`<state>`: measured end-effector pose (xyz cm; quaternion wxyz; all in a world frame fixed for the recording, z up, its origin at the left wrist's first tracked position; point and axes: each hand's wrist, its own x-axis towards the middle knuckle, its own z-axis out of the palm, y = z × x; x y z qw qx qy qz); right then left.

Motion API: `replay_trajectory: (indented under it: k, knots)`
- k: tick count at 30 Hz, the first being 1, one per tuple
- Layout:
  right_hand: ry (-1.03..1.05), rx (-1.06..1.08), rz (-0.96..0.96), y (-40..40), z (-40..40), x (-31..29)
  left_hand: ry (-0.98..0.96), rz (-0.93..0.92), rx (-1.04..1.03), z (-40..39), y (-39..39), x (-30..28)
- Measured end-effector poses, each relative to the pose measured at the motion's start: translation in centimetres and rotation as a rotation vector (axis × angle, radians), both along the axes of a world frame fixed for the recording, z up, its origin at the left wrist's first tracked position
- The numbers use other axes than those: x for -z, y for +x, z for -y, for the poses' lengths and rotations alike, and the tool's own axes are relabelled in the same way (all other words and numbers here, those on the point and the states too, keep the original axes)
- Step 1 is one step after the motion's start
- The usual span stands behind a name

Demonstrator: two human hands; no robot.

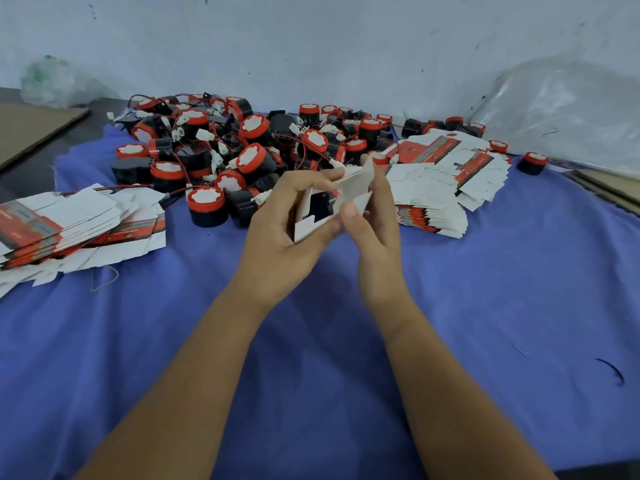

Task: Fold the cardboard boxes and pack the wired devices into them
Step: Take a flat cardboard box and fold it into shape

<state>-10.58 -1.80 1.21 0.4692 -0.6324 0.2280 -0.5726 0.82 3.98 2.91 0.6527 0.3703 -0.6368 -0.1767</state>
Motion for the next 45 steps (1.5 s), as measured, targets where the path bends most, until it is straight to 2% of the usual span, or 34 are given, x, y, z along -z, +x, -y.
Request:
replay_trajectory:
  k: [3, 6, 11, 16, 23, 25, 29, 33, 45]
  knots:
    - [0.03, 0.054, -0.029, 0.0, 0.3, -0.1, 0.057, -0.063, -0.032, 0.4, 0.2, 0.5]
    - [0.077, 0.081, -0.091, 0.2, 0.5, 0.1, 0.212, -0.209, -0.079, 1.0, 0.7, 1.0]
    - [0.25, -0.034, -0.096, 0.6, 1.2, 0.7, 0.358, -0.506, 0.076, 1.8, 1.0, 2.0]
    - [0.334, -0.042, -0.074, 1.1, 1.7, 1.0, 0.329, -0.445, -0.028, 2.1, 0.5, 1.9]
    - [0.321, -0.048, -0.055, 1.4, 1.8, 1.0, 0.315, -0.374, -0.157, 2.4, 0.3, 2.2]
    - [0.327, -0.045, -0.025, 1.4, 1.7, 1.0, 0.304, -0.376, -0.106, 2.4, 0.2, 2.1]
    - [0.322, -0.053, -0.004, 1.4, 1.5, 1.0, 0.354, -0.546, 0.085, 2.1, 0.6, 2.0]
    - [0.305, -0.028, 0.003, 1.4, 1.1, 0.8, 0.328, -0.337, -0.026, 2.1, 0.2, 2.1]
    - [0.262, 0.008, 0.012, 1.4, 1.0, 0.9, 0.327, -0.228, -0.046, 1.7, -0.1, 2.2]
